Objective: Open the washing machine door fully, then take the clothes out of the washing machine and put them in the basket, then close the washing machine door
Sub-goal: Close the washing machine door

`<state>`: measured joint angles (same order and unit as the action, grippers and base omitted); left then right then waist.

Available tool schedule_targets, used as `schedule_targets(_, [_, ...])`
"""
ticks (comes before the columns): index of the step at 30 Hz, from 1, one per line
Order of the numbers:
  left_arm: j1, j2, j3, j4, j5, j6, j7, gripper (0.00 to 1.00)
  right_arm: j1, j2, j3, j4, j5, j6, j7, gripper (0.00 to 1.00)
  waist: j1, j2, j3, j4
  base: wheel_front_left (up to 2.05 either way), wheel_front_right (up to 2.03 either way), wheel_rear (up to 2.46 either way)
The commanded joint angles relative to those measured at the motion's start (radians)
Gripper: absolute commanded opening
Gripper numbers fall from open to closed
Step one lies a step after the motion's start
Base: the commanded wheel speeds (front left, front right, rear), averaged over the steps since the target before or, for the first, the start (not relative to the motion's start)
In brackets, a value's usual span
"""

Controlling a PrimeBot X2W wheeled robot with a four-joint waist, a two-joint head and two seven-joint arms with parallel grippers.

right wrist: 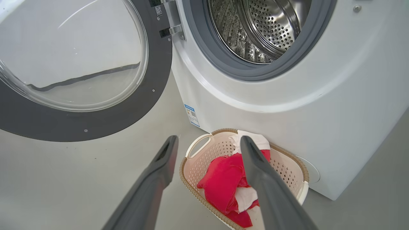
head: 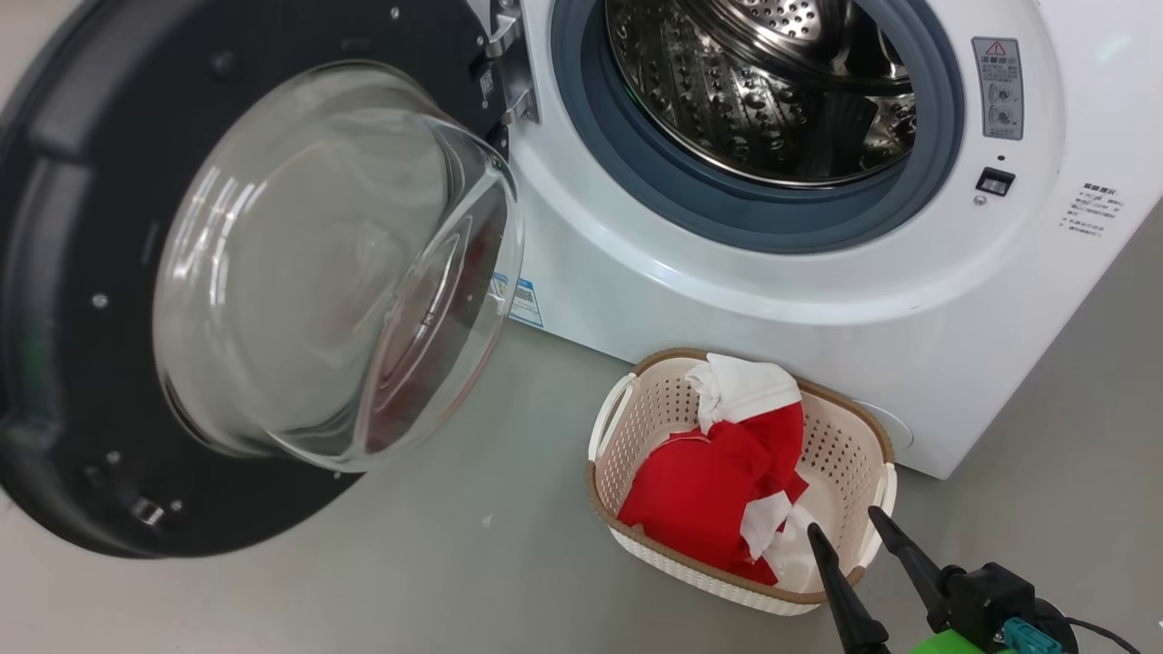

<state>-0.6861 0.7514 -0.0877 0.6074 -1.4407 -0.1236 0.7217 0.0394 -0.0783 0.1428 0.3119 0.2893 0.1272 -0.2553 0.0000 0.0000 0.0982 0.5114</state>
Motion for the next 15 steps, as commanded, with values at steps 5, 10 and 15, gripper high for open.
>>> schedule_targets(5, [0.041, 0.057, 0.0, -0.146, -0.061, -0.007, 0.067, 0.0, -0.016, -0.006, 0.03, -0.018, 0.002, 0.003, -0.006, 1.0, 0.0, 0.0, -0.012, -0.003, 0.0, 0.0, 0.0])
schedule_targets(10, [0.076, 0.058, -0.005, -0.252, -0.102, -0.007, 0.097, 0.0, -0.015, -0.007, 0.032, -0.017, 0.004, 0.003, -0.006, 1.0, 0.0, 0.0, -0.018, -0.005, 0.0, 0.0, 0.0])
schedule_targets(15, [0.093, 0.045, -0.016, -0.335, -0.117, -0.007, 0.106, 0.0, -0.013, -0.006, 0.032, -0.018, 0.006, 0.003, -0.006, 1.0, 0.0, 0.0, -0.024, -0.008, 0.0, 0.0, 0.0])
